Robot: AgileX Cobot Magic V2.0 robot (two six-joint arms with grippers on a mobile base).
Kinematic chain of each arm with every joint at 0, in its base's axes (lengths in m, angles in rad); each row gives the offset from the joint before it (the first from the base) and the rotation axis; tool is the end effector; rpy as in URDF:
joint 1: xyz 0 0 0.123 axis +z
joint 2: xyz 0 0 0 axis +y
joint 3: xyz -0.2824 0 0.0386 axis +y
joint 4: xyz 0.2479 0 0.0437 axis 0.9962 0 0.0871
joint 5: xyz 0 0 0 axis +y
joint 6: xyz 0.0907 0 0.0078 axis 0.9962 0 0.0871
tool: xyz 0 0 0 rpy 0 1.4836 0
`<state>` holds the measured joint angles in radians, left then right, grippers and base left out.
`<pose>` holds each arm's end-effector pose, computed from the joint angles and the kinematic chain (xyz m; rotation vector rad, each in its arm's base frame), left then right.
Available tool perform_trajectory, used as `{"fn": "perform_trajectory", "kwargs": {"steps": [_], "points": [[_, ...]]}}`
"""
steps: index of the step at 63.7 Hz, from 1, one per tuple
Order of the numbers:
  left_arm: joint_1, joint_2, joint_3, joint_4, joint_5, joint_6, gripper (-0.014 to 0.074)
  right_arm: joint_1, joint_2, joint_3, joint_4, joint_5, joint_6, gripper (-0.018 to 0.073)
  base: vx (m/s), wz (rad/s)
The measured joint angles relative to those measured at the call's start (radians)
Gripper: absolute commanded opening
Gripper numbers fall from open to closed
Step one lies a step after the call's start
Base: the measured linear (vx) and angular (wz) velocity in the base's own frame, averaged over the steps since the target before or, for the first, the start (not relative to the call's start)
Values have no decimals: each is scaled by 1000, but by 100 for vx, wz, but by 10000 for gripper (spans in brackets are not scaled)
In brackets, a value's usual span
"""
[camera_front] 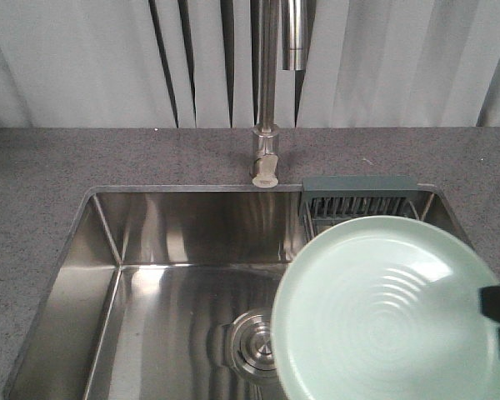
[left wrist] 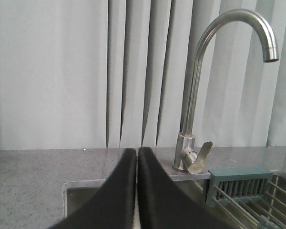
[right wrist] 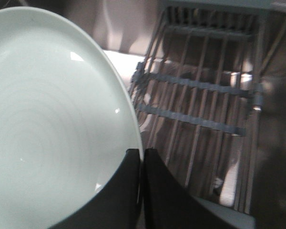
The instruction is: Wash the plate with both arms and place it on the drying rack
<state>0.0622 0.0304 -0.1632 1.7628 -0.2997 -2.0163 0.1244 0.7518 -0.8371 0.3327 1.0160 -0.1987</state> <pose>0.0464 -0.0234 0.2603 0.0269 1.4259 -0.3578 0.1190 0.0404 0.3448 -0.3026 2.3620 0.3858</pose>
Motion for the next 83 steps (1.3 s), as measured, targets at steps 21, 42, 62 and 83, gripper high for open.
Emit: {"fn": "perform_trajectory", "kwargs": {"steps": [21,42,62,83], "points": [[0,0,70,0,0,2,-6,154,545,-56,265,-212,-234,-2,0,0],[0,1,70,0,0,2,-6,211,946,-406,174,-336,-72,-2,0,0],[0,1,70,0,0,2,-6,44,822,-450,-72,-134,32,-2,0,0],[0,1,70,0,0,2,-6,234,617,-165,-32,-236,166,-2,0,0]]}}
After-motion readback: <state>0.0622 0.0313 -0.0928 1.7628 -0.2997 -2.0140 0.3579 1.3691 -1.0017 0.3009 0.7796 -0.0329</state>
